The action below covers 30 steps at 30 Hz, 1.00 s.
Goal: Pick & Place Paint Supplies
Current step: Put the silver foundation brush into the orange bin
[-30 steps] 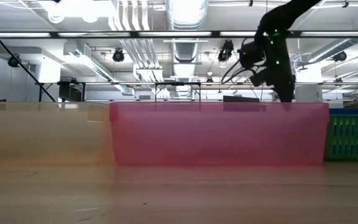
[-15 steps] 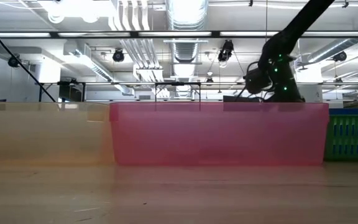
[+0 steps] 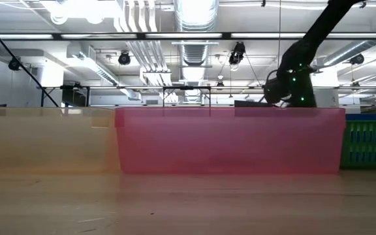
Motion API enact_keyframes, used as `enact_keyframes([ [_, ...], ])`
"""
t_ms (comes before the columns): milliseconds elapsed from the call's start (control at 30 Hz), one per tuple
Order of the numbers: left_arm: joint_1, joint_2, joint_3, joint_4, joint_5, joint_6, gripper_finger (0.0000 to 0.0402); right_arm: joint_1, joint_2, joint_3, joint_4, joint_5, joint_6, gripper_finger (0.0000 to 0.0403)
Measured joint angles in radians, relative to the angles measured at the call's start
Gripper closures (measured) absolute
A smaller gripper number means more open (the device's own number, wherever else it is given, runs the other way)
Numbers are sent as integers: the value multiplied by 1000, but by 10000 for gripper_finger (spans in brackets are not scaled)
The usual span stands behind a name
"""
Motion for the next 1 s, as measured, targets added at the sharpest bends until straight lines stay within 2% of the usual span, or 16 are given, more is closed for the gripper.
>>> enact_keyframes([
  [167,0,12,0,0,6,2,276,1,2,0,0,-42,0,247],
  [500,0,11,0,0,9,4,276,-1,1,-89,25,-13,26,313],
  [833,0,11,0,2,24,1,276,20,-65,-46,-11,4,84,316],
  [1000,0,11,0,5,24,0,276,15,-36,-34,11,24,78,316],
])
